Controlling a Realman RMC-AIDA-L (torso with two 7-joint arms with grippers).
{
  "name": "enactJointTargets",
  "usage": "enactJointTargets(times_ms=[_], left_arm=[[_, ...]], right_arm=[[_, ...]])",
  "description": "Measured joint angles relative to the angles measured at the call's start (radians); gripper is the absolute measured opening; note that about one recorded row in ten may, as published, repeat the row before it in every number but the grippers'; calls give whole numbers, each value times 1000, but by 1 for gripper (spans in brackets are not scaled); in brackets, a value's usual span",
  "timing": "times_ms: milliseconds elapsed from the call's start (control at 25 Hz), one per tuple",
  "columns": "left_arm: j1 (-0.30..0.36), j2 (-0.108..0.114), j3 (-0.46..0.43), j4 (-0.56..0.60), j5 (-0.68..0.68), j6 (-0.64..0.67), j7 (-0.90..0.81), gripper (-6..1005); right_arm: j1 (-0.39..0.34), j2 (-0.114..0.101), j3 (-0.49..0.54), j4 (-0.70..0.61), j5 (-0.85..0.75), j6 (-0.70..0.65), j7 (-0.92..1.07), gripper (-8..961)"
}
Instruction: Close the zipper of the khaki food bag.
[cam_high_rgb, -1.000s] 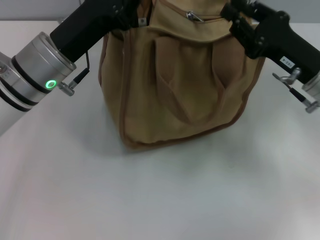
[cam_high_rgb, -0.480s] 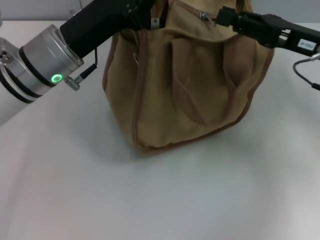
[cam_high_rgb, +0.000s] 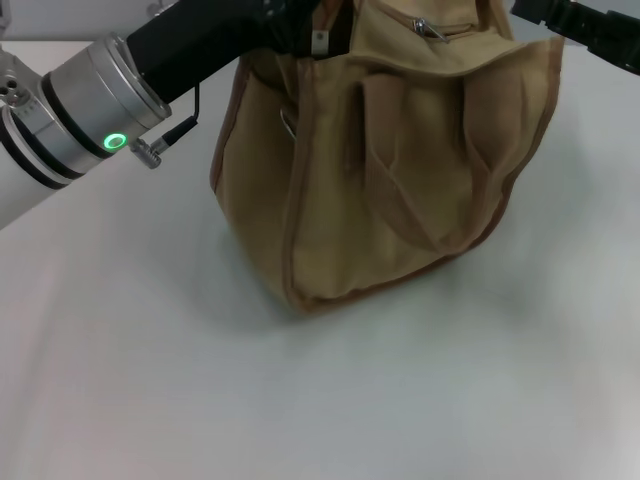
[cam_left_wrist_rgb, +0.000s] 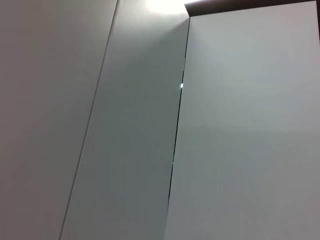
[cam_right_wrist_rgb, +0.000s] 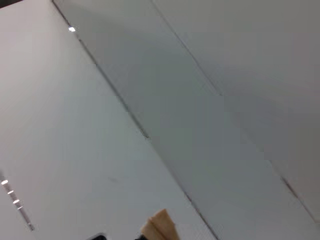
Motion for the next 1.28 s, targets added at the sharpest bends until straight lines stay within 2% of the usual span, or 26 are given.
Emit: enactJointTargets(times_ms=[240, 440, 520, 560, 640, 680, 720, 760, 800, 920, 960, 1000, 1120, 1160, 1280], left_arm=[[-1, 0, 2, 5, 0, -3, -1, 28], [4, 0, 3, -3, -4, -4, -1, 30], [4, 0, 3, -5, -4, -5, -1, 30], [3, 0, 3, -9, -4, -5, -1, 30], [2, 0, 4, -13, -3, -5, -1, 31], [1, 0, 4, -14, -3, -5, -1, 31], [1, 0, 4, -14, -3, -5, -1, 31], [1, 0, 4, -17, -3, -6, -1, 31], [1, 0, 4, -17, -3, -6, -1, 32], [1, 0, 4, -17, -4, -7, -1, 32], [0, 0, 4, -17, -4, -7, -3, 33], [0, 0, 4, -17, -4, -7, -3, 33], [-1, 0, 4, -17, -4, -7, -10, 34], [-2, 0, 4, -17, -4, -7, -12, 34], [-3, 0, 4, -17, -4, -7, -12, 35]], right_arm=[[-29, 16, -2, 17, 1, 58, -64, 465], [-13, 28, -19, 45, 2, 88, -155, 611], [6, 30, -26, 78, 2, 94, -224, 608], [26, 31, -27, 117, 2, 101, -324, 607], [36, 32, -26, 140, 4, 106, -384, 607], [48, 33, -24, 188, 20, 119, -518, 607], [48, 33, -24, 188, 20, 119, -518, 607], [54, 34, -25, 242, 58, 132, -685, 607], [54, 34, -25, 242, 58, 132, -685, 607], [50, 35, -25, 315, 136, 138, -932, 607], [43, 35, -23, 361, 191, 140, -1090, 607], [43, 35, -23, 361, 191, 140, -1090, 607], [41, 36, -25, 403, 215, 144, -1241, 607], [44, 36, -31, 424, 215, 151, -1347, 607], [46, 37, -30, 447, 216, 154, -1463, 607]])
